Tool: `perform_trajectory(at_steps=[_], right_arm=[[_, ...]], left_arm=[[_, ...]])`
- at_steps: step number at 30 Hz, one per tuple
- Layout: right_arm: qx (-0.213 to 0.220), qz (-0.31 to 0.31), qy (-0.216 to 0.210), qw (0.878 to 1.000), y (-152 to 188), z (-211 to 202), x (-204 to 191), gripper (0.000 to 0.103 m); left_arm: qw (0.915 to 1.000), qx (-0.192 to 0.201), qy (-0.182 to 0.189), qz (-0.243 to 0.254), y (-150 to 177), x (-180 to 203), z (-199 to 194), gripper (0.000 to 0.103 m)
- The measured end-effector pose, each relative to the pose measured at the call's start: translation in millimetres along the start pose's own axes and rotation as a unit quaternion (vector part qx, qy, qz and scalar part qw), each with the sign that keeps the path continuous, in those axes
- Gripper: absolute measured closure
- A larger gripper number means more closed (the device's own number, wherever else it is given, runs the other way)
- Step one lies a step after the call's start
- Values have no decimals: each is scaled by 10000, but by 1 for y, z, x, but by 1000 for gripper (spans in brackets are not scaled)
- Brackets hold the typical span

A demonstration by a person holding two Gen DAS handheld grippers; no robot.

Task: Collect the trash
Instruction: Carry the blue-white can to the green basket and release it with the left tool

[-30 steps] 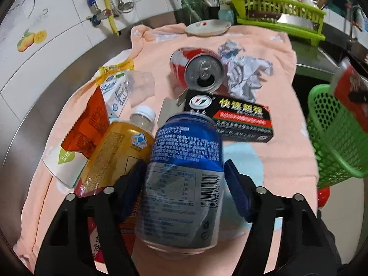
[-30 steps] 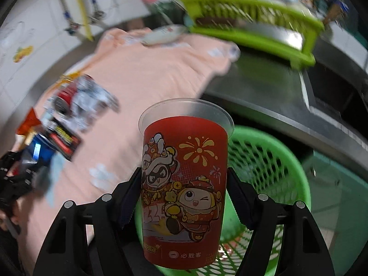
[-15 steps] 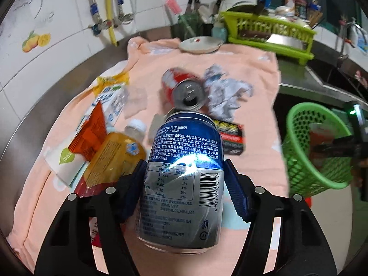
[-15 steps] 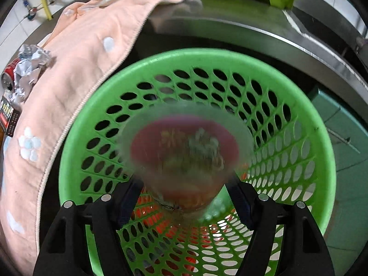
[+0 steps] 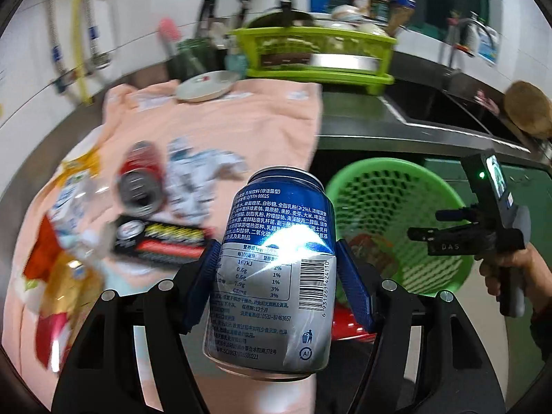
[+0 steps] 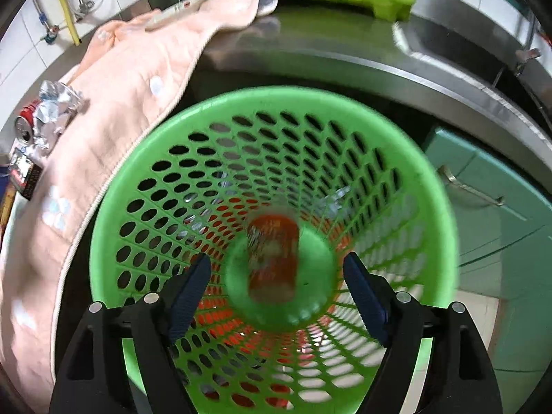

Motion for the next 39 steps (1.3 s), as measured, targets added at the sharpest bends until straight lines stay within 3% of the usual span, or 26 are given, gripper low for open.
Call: perform_trajectory(at_steps=[12, 20, 23, 31, 39], right_arm=[[788, 344, -22, 9963, 35, -82, 50, 24], [1016, 591, -20, 9931, 51, -101, 73, 21], [1019, 622, -29, 9928, 56, -102, 77, 21], [1015, 589, -91, 9930, 59, -101, 71, 21], [1090, 296, -194, 9934, 47, -107, 40, 21]], left_arm=[[9957, -500, 512, 584, -29, 106, 62, 36], [9923, -852, 610, 656, -32, 138, 99, 33], [9918, -882, 705, 604, -32, 141, 102, 21], [9936, -790, 613, 524, -27, 130, 86, 21], [9985, -388, 326, 196, -19, 87, 41, 21]])
Point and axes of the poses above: each gripper's, at about its wrist camera, not at the fingertips, and z roughly the way its jaws point, x to its right, y to its underside, the point moved 4 cm from there along z, roughly the way its jaws point, and after that the axes turned 10 degrees about -x, right-handed, at the moved point
